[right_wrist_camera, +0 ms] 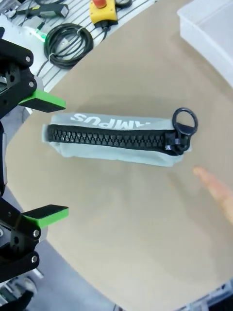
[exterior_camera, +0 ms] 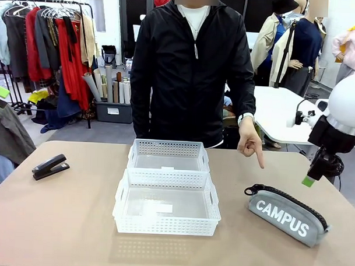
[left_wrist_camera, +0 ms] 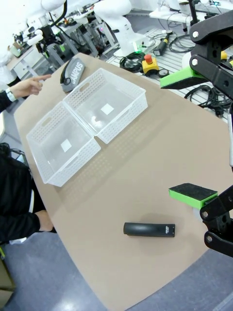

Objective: Distribute items into two baskets.
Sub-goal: Pick up the Pencil pouch that the person points to.

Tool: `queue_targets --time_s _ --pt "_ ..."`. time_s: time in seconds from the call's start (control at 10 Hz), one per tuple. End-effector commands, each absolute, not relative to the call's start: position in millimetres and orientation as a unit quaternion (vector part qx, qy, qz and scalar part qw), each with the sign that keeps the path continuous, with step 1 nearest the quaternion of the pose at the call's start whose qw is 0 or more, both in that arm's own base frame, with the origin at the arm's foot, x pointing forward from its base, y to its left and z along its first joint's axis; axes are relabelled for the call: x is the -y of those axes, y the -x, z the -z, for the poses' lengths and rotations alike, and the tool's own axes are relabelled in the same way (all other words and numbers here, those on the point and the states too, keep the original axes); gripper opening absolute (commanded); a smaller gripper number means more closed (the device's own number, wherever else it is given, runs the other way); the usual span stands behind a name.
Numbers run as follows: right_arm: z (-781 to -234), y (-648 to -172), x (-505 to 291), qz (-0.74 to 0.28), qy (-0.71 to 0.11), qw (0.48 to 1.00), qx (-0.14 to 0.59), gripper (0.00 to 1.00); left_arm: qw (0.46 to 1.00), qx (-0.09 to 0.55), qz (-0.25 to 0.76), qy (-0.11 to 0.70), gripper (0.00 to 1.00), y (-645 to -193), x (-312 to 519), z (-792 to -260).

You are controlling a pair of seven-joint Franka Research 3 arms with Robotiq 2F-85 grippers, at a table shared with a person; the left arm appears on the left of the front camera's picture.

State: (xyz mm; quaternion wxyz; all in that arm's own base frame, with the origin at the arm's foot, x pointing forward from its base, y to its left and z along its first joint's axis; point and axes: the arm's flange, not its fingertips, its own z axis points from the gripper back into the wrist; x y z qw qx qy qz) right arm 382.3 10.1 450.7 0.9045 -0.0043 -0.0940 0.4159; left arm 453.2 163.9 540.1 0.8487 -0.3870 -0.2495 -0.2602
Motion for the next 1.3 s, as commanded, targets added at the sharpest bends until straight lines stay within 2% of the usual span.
queue_targets --time_s 0.0,0.4,1.2 --pt "-442.7 -377.4 -21.5 -0.417 0.019 0.904 0.09 1.0 0.848 0.252 0.26 0.387 1.0 -451.8 -163.7 -540.8" --pt "-412.9 -389.4 -29.8 -0.439 -0.009 0.897 0.057 1.0 0.848 0.252 0.26 0.387 1.0 -451.8 -163.7 -540.8" --pt "-354.0 -400.2 -24.5 -0.483 -0.013 0.875 0.018 1.0 0.848 0.252 0.26 0.387 1.0 -451.8 -163.7 -540.8"
